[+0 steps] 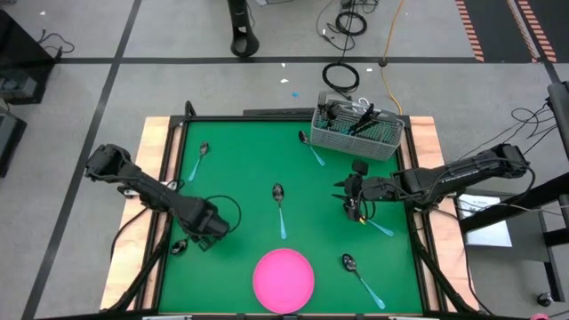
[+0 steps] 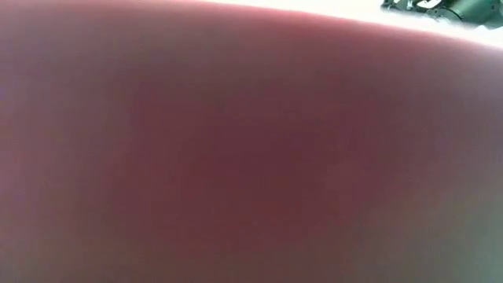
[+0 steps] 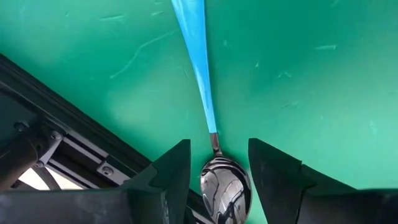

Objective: Sort silverware
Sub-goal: Put the blue spoon into the utensil holder

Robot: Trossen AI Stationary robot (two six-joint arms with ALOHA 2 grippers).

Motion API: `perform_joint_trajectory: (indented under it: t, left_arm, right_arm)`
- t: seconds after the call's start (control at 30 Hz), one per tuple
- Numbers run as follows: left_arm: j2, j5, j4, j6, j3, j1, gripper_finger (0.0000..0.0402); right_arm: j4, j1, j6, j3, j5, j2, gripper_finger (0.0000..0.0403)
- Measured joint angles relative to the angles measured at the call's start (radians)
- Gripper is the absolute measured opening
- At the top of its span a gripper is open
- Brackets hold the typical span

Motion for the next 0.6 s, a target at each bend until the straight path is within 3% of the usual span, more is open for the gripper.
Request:
perform_joint_trajectory:
  t: [0.2, 0.43, 0.6]
  left_arm:
    - [0.0, -0.001, 0.011, 0.006, -0.002, -0.007, 0.0164]
    - [-0.001, 0.05, 0.176, 0.005, -0.133, -0.007, 0.0164]
    - [-0.003, 0.062, 0.192, 0.057, -0.153, -0.006, 0.0152]
  right_arm:
    - [0.001, 0.0, 0.0, 0.0, -0.012, 0.0, 0.0137]
    - [0.0, 0.001, 0.009, 0.0, -0.073, 0.0, 0.0137]
    - [-0.001, 0.014, 0.013, 0.0, -0.078, 0.0, 0.0137]
